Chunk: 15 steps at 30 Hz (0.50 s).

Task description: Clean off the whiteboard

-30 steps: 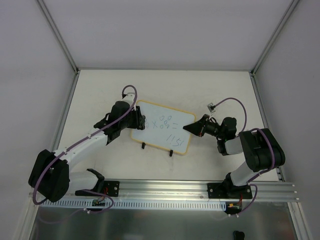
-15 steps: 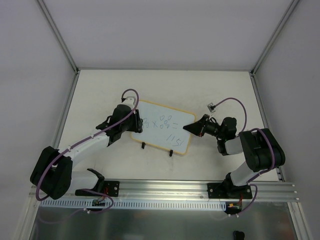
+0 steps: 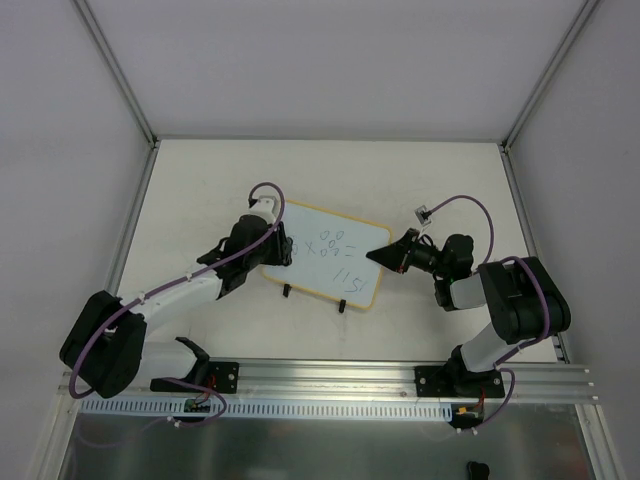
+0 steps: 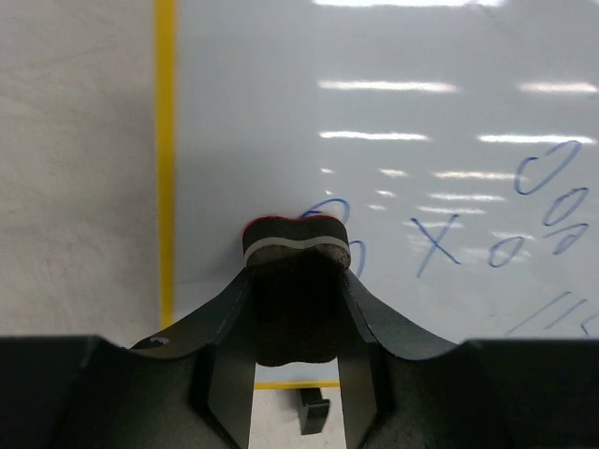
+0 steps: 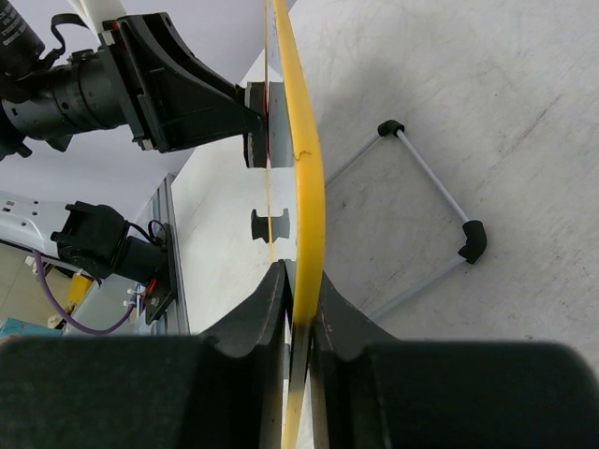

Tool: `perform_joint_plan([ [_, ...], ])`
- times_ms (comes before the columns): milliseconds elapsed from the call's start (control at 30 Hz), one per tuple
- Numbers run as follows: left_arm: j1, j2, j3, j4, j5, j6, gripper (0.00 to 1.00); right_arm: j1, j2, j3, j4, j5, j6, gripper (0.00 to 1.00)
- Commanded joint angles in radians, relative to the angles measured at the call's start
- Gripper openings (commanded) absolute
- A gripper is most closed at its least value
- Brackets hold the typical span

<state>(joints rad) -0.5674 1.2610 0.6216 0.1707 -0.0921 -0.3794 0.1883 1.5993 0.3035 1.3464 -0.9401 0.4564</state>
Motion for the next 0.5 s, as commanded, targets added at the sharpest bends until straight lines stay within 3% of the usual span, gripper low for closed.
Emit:
perform_joint_plan([
  [0, -0.081, 0.012, -0.006, 0.104, 0.019, -0.053, 0.0, 0.011, -0.013, -0.003, 0.186, 0.011, -0.116, 0.0],
  [267, -0.199, 0.028, -0.006, 0.125, -0.04, -0.092, 0.0, 0.019, -0.009, -0.015, 0.186, 0.034, -0.147, 0.0],
  [467, -0.223, 0.015, -0.01, 0.124, -0.096, -0.076, 0.0, 0.033, -0.021, -0.041, 0.186, 0.072, -0.212, 0.0],
])
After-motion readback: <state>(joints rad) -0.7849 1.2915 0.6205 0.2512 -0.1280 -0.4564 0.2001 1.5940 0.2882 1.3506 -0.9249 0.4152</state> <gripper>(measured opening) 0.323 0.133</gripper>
